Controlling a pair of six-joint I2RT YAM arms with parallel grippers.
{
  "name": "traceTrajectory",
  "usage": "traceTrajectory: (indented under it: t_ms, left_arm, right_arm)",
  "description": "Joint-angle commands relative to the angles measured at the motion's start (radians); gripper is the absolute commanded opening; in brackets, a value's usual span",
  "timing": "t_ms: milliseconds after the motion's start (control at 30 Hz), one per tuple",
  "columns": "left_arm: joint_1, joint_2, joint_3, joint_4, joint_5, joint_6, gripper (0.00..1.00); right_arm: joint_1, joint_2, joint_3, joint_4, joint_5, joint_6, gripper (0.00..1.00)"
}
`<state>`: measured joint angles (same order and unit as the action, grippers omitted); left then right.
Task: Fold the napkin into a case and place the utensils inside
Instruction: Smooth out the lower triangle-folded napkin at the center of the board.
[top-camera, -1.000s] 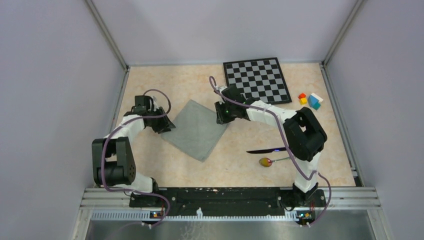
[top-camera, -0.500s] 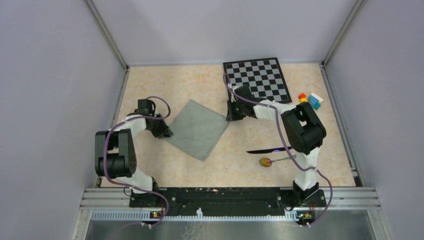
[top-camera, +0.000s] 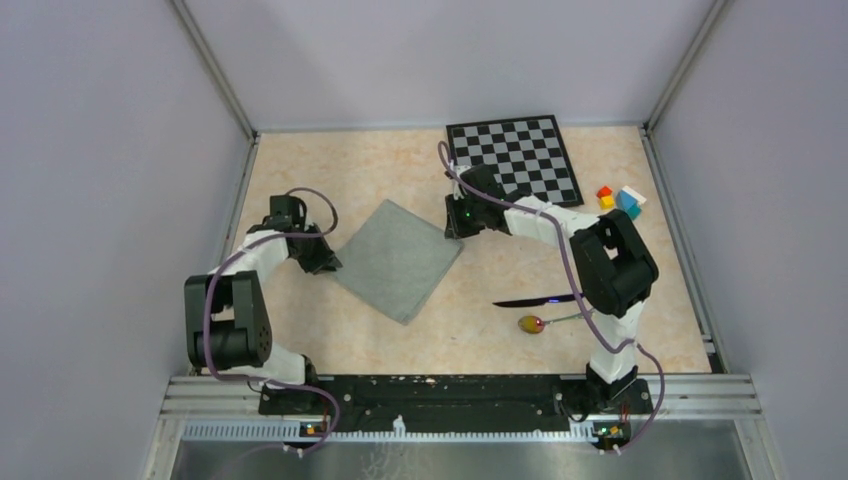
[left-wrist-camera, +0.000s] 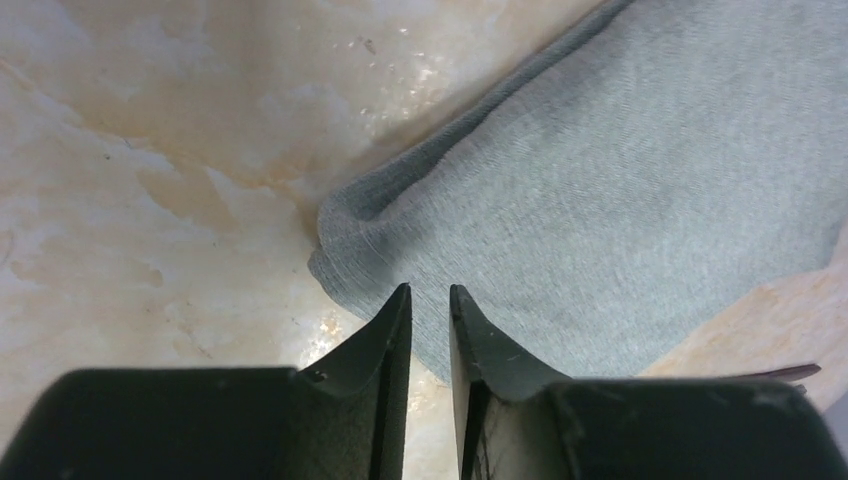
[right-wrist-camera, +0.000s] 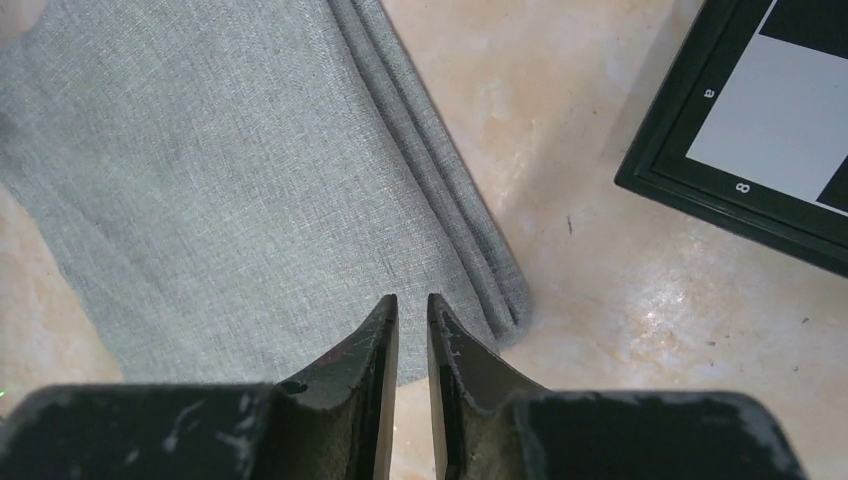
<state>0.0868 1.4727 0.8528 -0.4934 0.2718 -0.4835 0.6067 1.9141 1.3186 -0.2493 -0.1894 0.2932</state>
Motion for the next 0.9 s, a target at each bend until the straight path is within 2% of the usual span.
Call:
traceTrajectory:
  t_ms: [0,133,300,433,500,600,700,767,833,867]
  left_arm:
    - [0.009,0.073,0.02,0.024,-0.034,0.005,0.24]
    - [0.011,0.127,0.02,0.008,-0.156,0.007,0.16]
    - [0.009,0.147,0.032,-0.048,-0.241,-0.006,0.13]
    - [0.009,0.065,0.038,-0.084,-0.224,0.019,0.13]
    - [0.009,0.002,0.052,-0.106,-0.172,0.049,0.16]
    - [0.009,-0.115,0.075,-0.125,-0.076,0.091,0.28]
    - [0.009,-0.204,0.101,-0.123,0.039,0.133,0.41]
    - [0.009,-0.236,0.116,-0.13,0.047,0.14,0.45]
    - [0.011,-0.257,0.121,-0.13,0.022,0.144,0.47]
    - [0.011,-0.262,0.121,-0.123,0.003,0.144,0.49]
  right_arm:
    - [-0.02,0.035,-0.016,0.074,-0.018,0.032,0.16]
    - [-0.043,0.043,-0.087,0.081,0.039,0.02,0.14]
    - [-0.052,0.014,-0.2,0.083,0.134,0.013,0.12]
    - [-0.05,-0.063,-0.241,0.04,0.18,-0.003,0.11]
    - [-0.045,-0.132,-0.242,0.018,0.177,-0.023,0.12]
    - [-0.019,-0.231,-0.197,-0.041,0.186,-0.048,0.25]
    - [0.054,-0.307,-0.121,-0.112,0.225,-0.071,0.48]
    - [0.125,-0.324,-0.087,-0.145,0.226,-0.082,0.58]
    - [0.199,-0.314,-0.063,-0.163,0.2,-0.088,0.73]
    - [0.239,-0.299,-0.049,-0.172,0.195,-0.093,0.76]
